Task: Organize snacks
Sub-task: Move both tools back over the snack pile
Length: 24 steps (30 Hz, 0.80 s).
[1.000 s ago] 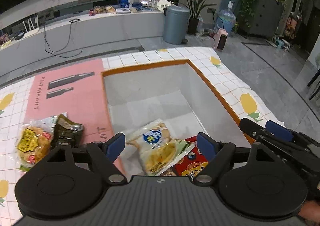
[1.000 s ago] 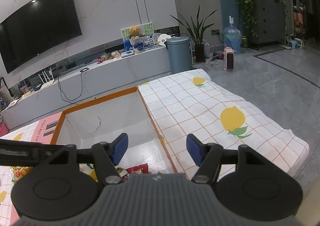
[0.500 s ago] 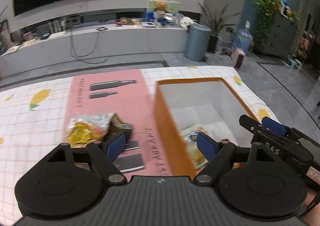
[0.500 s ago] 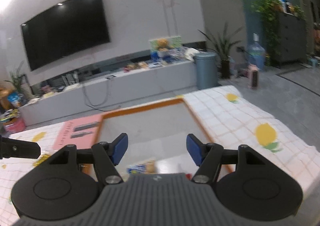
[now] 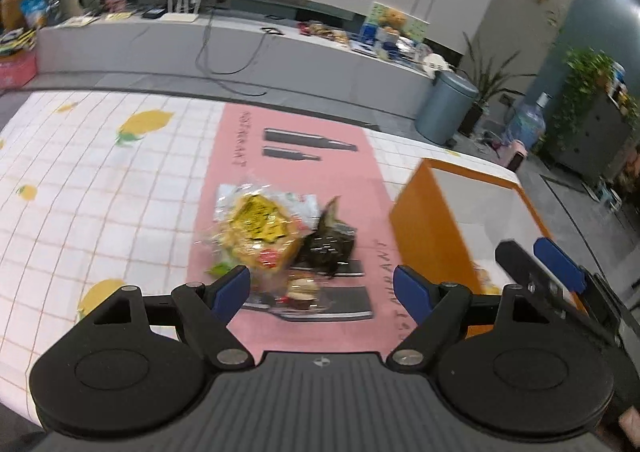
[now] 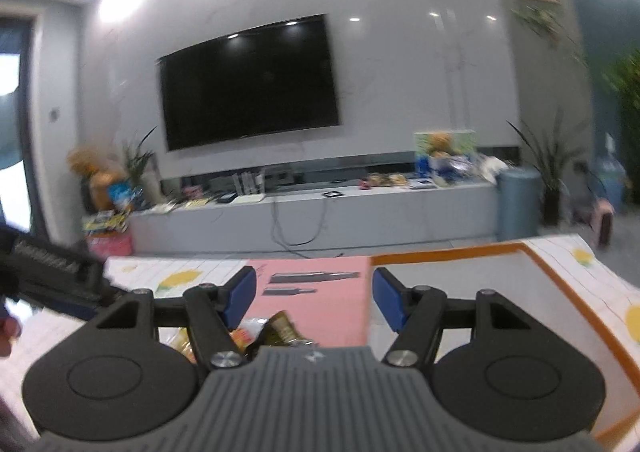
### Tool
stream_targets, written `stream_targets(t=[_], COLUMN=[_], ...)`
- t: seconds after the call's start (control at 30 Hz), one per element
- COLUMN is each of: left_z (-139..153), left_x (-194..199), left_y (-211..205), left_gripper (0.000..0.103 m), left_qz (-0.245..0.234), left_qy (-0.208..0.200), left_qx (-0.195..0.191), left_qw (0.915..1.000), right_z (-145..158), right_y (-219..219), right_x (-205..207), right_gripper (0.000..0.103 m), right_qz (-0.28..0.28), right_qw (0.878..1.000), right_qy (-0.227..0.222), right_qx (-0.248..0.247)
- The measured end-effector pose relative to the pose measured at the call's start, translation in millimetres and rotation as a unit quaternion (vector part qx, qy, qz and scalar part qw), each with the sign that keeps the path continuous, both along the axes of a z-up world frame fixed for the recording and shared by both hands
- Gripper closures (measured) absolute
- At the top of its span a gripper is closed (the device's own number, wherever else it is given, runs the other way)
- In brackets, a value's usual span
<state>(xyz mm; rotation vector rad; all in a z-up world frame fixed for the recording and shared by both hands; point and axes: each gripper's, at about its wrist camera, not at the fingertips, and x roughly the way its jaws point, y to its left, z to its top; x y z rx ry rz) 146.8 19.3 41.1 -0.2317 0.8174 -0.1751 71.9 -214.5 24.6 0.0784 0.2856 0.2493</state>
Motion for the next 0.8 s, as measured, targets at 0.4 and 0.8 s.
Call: stream_targets(t=[0.4, 0.8], left_z=[-57.4, -79.6], left_x=[8.4, 16.3], left_y=[44.2, 65.6], left_gripper=[0.008, 0.008], left_qz=[0.041, 0.054], left_qy=[0.034, 0.076], left_qx=[0.018, 0.017], left_qw=[0.9984, 0.9955], right_z=[-60.5, -121.6], right_y=[77.1, 105.6], right_x=[16.0, 53.0], right_gripper=[0.013, 0.008], right_qz=[0.062, 0.044], right_qw=[0.991, 0.986], right_qy=[0.051, 0.131], right_qx=[-0.108, -0.09])
